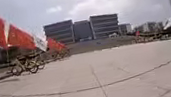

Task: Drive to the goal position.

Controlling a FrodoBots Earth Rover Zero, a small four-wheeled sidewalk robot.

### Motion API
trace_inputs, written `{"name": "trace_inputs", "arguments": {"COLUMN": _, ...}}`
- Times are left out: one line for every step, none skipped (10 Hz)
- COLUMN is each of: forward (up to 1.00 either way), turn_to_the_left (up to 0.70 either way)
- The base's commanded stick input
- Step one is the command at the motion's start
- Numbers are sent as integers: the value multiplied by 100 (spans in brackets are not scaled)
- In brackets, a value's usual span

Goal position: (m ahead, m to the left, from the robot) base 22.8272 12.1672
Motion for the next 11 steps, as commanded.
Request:
{"name": "trace_inputs", "arguments": {"forward": 100, "turn_to_the_left": 0}}
{"name": "trace_inputs", "arguments": {"forward": 100, "turn_to_the_left": 0}}
{"name": "trace_inputs", "arguments": {"forward": 100, "turn_to_the_left": 0}}
{"name": "trace_inputs", "arguments": {"forward": 100, "turn_to_the_left": 0}}
{"name": "trace_inputs", "arguments": {"forward": 100, "turn_to_the_left": 0}}
{"name": "trace_inputs", "arguments": {"forward": 100, "turn_to_the_left": 0}}
{"name": "trace_inputs", "arguments": {"forward": 100, "turn_to_the_left": 0}}
{"name": "trace_inputs", "arguments": {"forward": 100, "turn_to_the_left": 0}}
{"name": "trace_inputs", "arguments": {"forward": 100, "turn_to_the_left": 0}}
{"name": "trace_inputs", "arguments": {"forward": 100, "turn_to_the_left": 0}}
{"name": "trace_inputs", "arguments": {"forward": 100, "turn_to_the_left": 0}}
